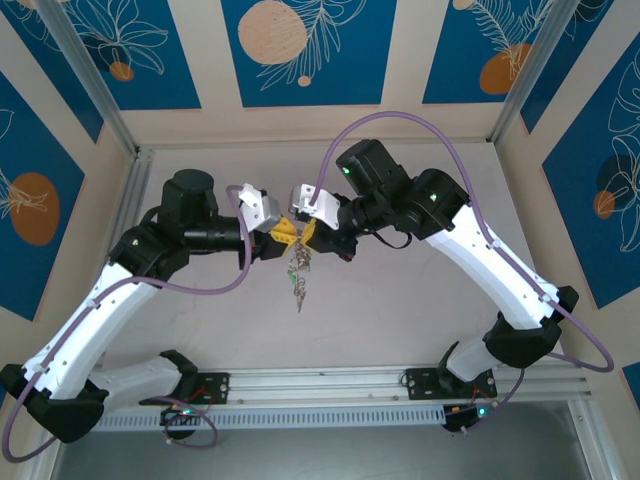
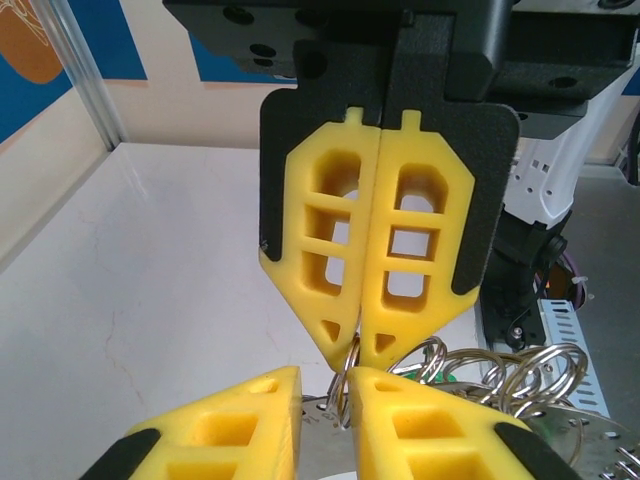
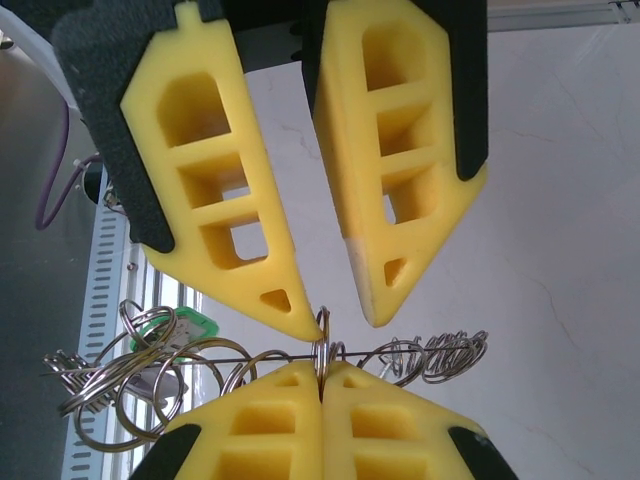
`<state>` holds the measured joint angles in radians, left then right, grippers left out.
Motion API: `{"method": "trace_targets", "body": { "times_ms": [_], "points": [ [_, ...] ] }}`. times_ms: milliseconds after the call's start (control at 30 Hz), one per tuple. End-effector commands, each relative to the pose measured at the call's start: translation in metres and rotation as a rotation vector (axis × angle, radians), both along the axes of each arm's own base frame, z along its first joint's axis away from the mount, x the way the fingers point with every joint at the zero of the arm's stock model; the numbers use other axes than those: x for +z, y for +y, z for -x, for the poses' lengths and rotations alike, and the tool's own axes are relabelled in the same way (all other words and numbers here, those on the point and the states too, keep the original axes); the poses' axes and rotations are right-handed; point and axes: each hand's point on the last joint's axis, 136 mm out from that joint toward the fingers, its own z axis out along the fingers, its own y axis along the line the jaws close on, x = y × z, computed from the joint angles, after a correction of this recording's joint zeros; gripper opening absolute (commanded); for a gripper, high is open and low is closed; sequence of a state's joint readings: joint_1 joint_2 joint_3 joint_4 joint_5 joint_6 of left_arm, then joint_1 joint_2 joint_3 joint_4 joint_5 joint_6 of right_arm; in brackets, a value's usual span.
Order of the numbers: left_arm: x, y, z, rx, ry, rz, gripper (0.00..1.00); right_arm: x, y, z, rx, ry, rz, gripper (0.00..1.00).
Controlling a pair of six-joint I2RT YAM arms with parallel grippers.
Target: Put the keys on the keyring
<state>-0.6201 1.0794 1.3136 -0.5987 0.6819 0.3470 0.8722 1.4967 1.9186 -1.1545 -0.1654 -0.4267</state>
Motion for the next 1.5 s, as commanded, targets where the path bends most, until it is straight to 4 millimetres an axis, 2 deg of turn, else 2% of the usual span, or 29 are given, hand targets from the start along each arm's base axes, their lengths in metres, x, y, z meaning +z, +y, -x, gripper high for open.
{"method": "trace_targets", "body": {
  "times_ms": [0,400,433,467,500,633,667,767,833,1000,1233,1467],
  "points": [
    [-0.008,-0.006,0.005,-0.026,0.004,-0.018,0.17,0.032,0.014,0.004,0.058,-0.033,-0.123,0.00],
    [-0.013,-0.013,0.009,-0.038,-0.007,-0.039,0.15,0.038,0.017,0.006,0.079,-0.038,-0.149,0.00],
    [-0.013,-0.013,0.009,-0.039,-0.007,-0.040,0.14,0.037,0.016,0.006,0.078,-0.034,-0.147,0.00],
    [-0.013,-0.013,0.010,-0.043,-0.007,-0.040,0.03,0.038,0.016,0.006,0.079,-0.034,-0.150,0.00],
    [-0.013,-0.014,0.011,-0.046,-0.004,-0.042,0.00,0.037,0.016,0.006,0.079,-0.032,-0.149,0.00],
    [-0.013,-0.013,0.012,-0.045,-0.011,-0.043,0.00,0.040,0.016,0.007,0.079,-0.037,-0.160,0.00],
    [-0.011,-0.013,0.012,-0.041,-0.019,-0.030,0.00,0.041,0.017,0.007,0.080,-0.037,-0.164,0.00],
    [0.005,-0.012,0.013,-0.024,-0.062,0.040,0.00,0.038,0.015,0.011,0.087,-0.024,-0.175,0.13],
    [0.014,-0.011,0.014,-0.022,-0.080,0.078,0.00,0.032,0.014,0.011,0.078,-0.010,-0.178,0.17],
    [0.038,-0.015,0.021,-0.069,-0.092,0.193,0.00,0.027,0.009,0.013,0.068,0.045,-0.214,0.14],
    [0.071,-0.014,0.026,-0.111,-0.103,0.377,0.00,0.046,-0.002,0.020,0.095,0.097,-0.351,0.13],
    [0.085,-0.010,0.022,-0.106,-0.096,0.472,0.00,0.058,-0.014,0.031,0.160,0.136,-0.449,0.13]
  ]
}}
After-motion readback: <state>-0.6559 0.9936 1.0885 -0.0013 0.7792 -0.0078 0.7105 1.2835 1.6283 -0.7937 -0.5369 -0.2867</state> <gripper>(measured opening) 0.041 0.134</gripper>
